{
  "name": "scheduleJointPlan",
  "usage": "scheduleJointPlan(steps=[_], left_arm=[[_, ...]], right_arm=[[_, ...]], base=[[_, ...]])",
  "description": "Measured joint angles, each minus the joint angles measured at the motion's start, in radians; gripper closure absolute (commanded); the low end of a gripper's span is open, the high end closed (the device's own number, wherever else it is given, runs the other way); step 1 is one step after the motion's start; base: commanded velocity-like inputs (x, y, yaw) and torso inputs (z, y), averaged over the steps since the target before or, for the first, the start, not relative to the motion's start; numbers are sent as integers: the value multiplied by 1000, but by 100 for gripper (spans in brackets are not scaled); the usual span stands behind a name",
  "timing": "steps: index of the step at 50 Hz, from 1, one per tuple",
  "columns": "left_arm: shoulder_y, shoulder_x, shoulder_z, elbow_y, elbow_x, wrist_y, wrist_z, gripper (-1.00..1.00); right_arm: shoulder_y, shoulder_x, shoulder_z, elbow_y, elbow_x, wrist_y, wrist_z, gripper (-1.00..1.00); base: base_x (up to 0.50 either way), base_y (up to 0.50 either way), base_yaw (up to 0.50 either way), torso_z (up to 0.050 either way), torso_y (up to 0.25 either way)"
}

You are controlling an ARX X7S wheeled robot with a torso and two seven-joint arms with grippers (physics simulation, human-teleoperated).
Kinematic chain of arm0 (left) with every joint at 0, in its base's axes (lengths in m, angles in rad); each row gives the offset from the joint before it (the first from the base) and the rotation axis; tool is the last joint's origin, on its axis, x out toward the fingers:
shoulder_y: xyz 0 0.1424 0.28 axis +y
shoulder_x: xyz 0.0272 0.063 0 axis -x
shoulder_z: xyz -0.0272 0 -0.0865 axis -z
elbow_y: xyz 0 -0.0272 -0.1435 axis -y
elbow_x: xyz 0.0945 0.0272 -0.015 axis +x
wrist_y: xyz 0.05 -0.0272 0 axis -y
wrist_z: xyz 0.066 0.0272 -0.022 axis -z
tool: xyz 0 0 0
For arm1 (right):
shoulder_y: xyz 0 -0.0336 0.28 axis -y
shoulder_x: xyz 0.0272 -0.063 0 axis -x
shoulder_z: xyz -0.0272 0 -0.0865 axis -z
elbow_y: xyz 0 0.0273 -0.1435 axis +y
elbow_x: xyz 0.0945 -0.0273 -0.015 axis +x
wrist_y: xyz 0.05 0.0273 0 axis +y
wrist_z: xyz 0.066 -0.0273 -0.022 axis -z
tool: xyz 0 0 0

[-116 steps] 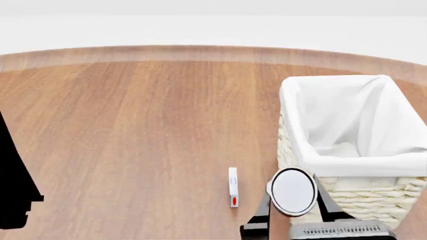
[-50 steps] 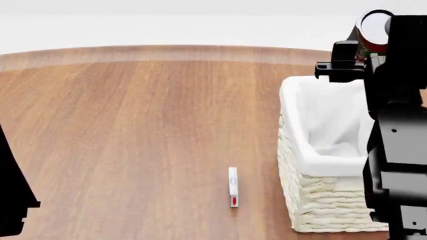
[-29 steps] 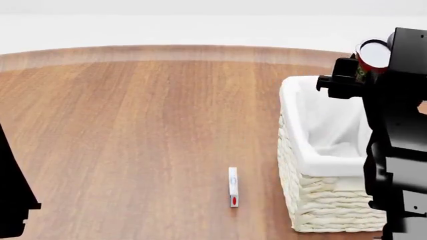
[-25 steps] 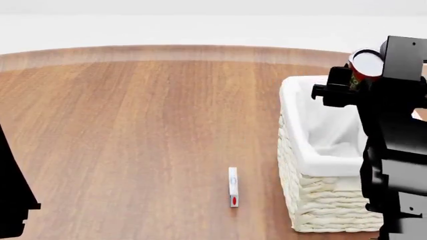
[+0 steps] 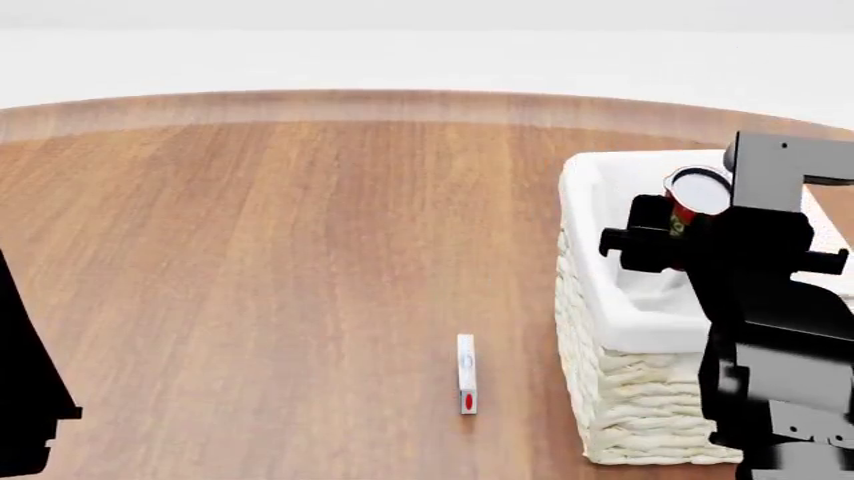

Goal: Pick up the tomato sauce, and put it in the basket.

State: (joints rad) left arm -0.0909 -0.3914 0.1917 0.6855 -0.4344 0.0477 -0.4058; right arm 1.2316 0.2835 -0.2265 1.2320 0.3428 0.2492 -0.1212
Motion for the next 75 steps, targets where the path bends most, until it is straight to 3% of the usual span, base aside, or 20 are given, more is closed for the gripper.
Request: scheduleJointPlan(steps=[23,24,50,58,75], left_arm=[[-2,-7,-2,-4,5,0,-11,-100],[-2,-8,-2,-4,5,0,-12,-100],[-4,-11,5,-10,8,3,-17,-100],[-6,-12,8,-13,9,3,-18,-100],[-10,-10,30,-15,19,-1,-17,-100]], right_arm=[[16,-37,152,76,-167,-6,-15,100],[16,-38,158,77,-176,-5,-18,-100],[18,-55,251,77,-320,-4,-66,-100],[26,-67,231,66,-354,-108,-55,-100],[-293,-66,162,-825,-479,-11,23,-100]], base=[[0,0,0,0,0],[0,0,0,0,0],[0,0,0,0,0],[0,0,0,0,0],[0,0,0,0,0]])
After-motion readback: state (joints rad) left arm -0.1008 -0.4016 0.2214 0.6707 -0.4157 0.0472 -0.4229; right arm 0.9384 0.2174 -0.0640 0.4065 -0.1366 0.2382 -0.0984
